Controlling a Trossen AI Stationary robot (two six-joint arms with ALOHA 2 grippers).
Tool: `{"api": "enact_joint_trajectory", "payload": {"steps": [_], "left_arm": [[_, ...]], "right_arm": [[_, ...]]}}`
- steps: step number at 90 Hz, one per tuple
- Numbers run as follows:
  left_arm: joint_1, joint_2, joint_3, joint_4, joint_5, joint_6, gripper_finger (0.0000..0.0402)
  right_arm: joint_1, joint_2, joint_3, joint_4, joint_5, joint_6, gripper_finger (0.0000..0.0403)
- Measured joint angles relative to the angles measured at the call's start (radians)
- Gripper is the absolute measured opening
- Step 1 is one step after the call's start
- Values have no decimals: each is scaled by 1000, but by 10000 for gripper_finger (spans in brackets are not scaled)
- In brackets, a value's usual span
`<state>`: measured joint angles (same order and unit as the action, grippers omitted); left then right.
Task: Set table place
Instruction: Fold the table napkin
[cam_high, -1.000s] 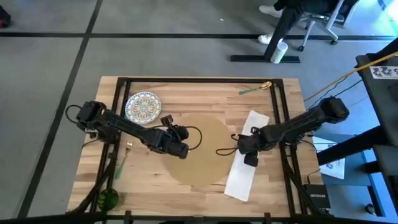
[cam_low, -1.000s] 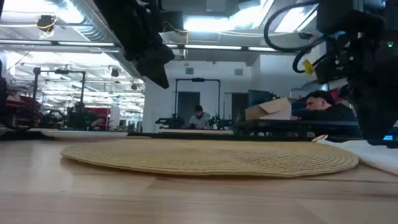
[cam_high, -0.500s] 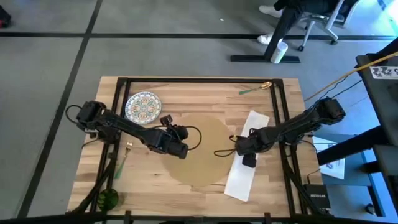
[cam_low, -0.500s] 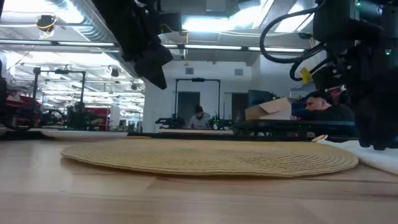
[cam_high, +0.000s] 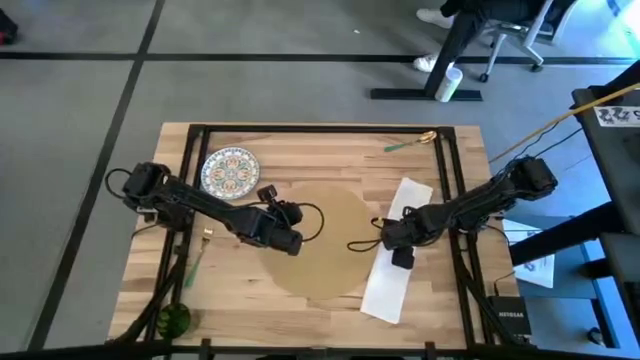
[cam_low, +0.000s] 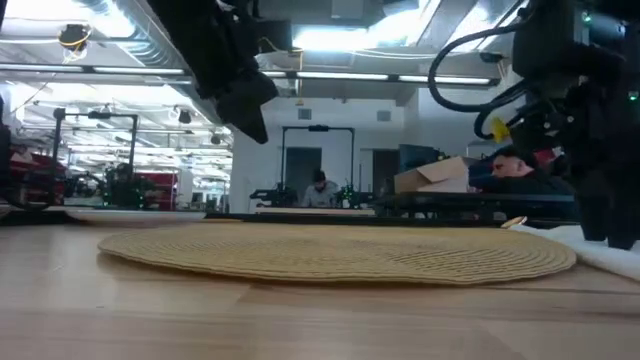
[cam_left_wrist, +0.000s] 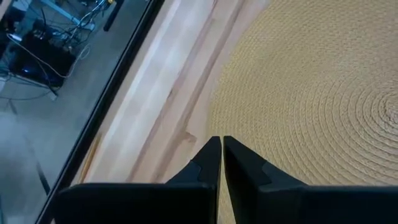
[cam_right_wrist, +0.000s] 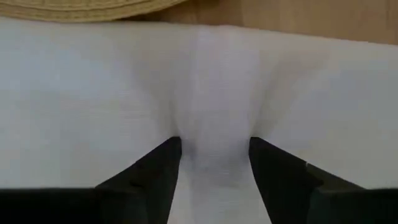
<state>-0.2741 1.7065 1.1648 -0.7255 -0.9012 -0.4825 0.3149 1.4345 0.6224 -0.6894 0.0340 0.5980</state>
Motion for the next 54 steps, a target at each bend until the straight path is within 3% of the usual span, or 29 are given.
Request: {"api": "enact_joint_trajectory", "payload": {"steps": [12, 31, 54], "left_arm": [[0, 0, 0, 1, 9, -1, 1], [0, 0, 0, 1, 19, -1, 1], [0, 0, 0, 1, 19, -1, 1]], "right_arm": [[0, 1, 0, 11, -6, 0, 146], [0, 2, -1, 21, -9, -2, 15], [0, 0, 5, 12, -23, -1, 3]]}}
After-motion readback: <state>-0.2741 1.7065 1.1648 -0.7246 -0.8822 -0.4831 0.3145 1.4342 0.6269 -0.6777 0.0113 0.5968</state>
